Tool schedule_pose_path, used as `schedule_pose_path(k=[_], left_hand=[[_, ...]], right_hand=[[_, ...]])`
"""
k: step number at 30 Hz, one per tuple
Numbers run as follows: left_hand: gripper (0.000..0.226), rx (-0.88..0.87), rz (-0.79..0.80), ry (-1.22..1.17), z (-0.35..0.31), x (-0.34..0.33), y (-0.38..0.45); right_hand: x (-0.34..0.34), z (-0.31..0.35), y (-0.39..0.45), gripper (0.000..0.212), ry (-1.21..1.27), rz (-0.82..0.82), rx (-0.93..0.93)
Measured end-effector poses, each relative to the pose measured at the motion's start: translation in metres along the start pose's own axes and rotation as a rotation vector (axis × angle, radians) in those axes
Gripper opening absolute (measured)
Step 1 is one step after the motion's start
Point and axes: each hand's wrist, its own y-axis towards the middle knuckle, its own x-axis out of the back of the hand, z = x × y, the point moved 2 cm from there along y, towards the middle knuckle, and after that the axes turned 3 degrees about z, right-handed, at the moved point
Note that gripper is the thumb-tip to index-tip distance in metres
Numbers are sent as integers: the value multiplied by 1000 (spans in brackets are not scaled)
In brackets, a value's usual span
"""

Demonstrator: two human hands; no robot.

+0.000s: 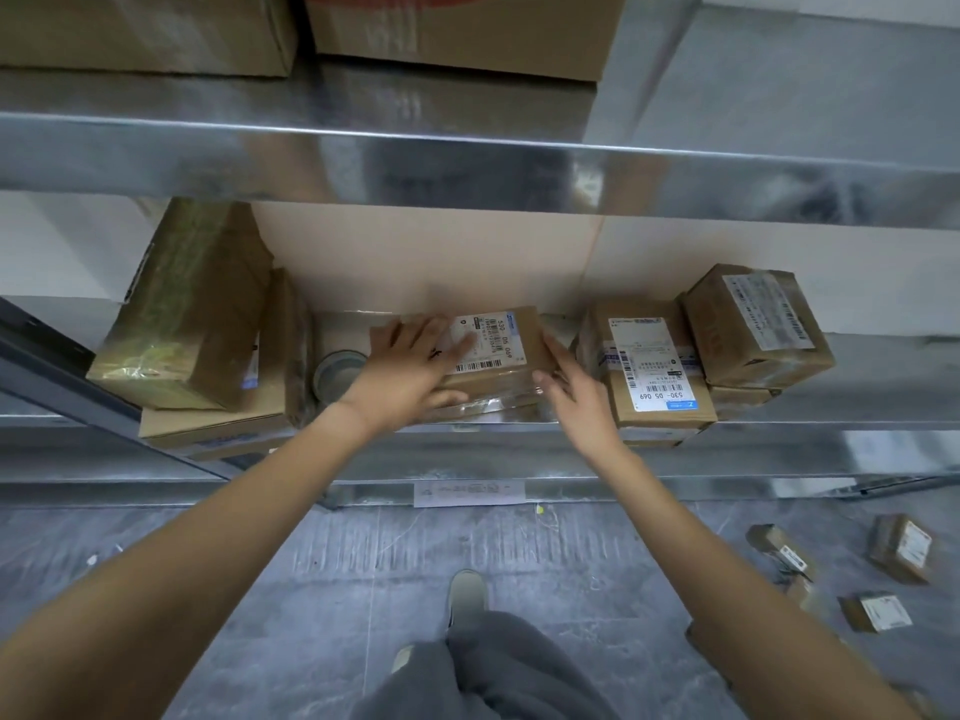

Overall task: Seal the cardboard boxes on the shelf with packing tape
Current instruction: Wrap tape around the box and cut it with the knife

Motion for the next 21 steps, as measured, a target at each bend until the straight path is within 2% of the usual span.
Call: schedule_pose_path(k=[2,6,9,12,14,16,19,21], left_hand=[[69,-36,-65,-83,-2,14,1],[54,-20,66,-335,4,30,3],[41,115,36,-484,15,38,18],[32,250,64,-401,13,30,42],[36,308,63,-370,6,13,46],[42,338,-8,-283,-1,-5,41],[46,370,-83,-222,-4,-12,34],[47,376,-76,-198,-4,-11,36]], right_hand=[[5,4,1,49,15,-68,4],[-1,7,1,50,-56,-159,49],[-10,9,15,56,-95,-172,-27],[-16,7,33,56,-105,-124,-100],[-21,5,37,53,-104,-70,-160],[-24,8,38,52,-145,-78,-160],[-26,19,36,59,-440,-153,36],[-36,31,31,64,-597,-52,147]])
